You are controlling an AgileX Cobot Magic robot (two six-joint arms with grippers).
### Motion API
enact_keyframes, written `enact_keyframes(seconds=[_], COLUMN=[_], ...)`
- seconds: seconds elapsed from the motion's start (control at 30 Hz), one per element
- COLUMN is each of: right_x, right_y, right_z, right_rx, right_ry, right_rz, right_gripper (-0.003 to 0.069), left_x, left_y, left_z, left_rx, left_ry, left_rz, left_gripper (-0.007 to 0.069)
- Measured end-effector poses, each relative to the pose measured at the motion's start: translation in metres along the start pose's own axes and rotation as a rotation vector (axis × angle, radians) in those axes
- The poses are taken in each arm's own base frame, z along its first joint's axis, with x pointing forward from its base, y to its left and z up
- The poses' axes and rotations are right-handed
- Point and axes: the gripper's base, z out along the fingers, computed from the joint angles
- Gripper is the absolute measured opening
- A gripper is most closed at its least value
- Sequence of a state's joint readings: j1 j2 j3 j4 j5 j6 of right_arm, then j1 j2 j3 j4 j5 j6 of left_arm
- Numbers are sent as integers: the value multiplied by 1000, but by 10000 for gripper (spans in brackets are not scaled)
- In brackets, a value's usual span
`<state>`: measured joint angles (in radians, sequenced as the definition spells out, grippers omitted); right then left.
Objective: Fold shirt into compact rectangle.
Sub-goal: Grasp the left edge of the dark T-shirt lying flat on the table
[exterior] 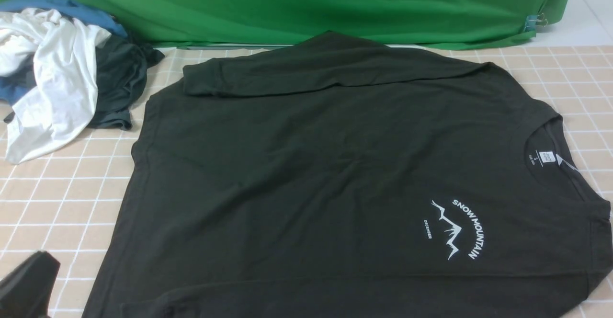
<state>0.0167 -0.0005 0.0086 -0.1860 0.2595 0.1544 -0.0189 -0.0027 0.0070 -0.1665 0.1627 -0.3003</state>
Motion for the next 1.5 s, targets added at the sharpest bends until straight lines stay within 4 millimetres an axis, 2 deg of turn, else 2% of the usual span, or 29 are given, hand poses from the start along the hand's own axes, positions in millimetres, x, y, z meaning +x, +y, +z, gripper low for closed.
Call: enact_keyframes(seconds=[0.03,0.1,0.23,0.4,0.43,0.47,0.5,0.6,0.63,0.67,0.7,0.77,0.83,0.87,0.97,1.03,1.13,1.17,1.2,1.27,1.3,1.33,1.4,1.47,1.5], right_x=[0,0,0,-6,-6,-16,-20,-31,-36,-40,-42,-44,-45,-47,-52,-59,-88,-91,-119,-139,-149,-162,-178,-182,-183], right_y=[0,0,0,1,1,3,3,4,4,3,3,3,3,3,3,3,5,4,5,6,7,12,23,35,48], right_z=[0,0,0,0,0,-2,-2,-5,-8,-9,-10,-11,-12,-13,-17,-18,-22,-23,-26,-24,-25,-17,-8,1,9], right_rx=[0,0,0,-11,-13,-44,-52,-95,-115,-127,-133,-139,-141,-155,-182,-213,-243,-238,-251,-236,-248,-266,-329,-383,-441], right_ry=[0,0,1,-62,-70,-178,-214,-337,-400,-442,-463,-493,-505,-531,-592,-590,-464,-456,-370,-242,-191,-77,102,196,276], right_rz=[0,0,0,10,10,112,141,309,363,389,398,401,404,434,477,557,596,590,536,433,396,314,202,123,57], right_gripper=[239,239,239,239,239,239,239,239,239,239,239,239,239,239,232,199,72,66,41,36,36,36,36,36,36], left_x=[-3,-10,-25,-60,-62,-78,-87,-117,-136,-148,-157,-163,-162,-154,-130,-109,-77,-73,-54,-34,-31,-18,-10,-8,-7], left_y=[-2,-4,-5,-5,-6,-12,-17,-39,-55,-67,-77,-91,-95,-96,-86,-76,-63,-61,-55,-49,-48,-44,-40,-37,-32], left_z=[0,-1,-4,-22,-24,-34,-38,-48,-52,-50,-43,-15,3,27,64,84,95,96,95,94,93,93,94,96,100], left_rx=[25,54,102,263,278,352,379,414,407,372,321,165,80,-18,-127,-187,-247,-253,-275,-291,-295,-305,-348,-380,-426], left_ry=[-36,-103,-268,-676,-706,-776,-786,-722,-643,-543,-418,-79,119,396,741,921,1062,1076,1129,1177,1184,1209,1223,1221,1210], left_rz=[-114,-219,-346,-540,-548,-619,-633,-626,-572,-515,-462,-358,-304,-200,-111,-86,-50,-40,-10,38,46,82,112,119,157], left_gripper=[13,13,13,13,13,13,13,13,13,13,13,13,13,13,13,11,11,11,11,11,11,11,11,11,13])
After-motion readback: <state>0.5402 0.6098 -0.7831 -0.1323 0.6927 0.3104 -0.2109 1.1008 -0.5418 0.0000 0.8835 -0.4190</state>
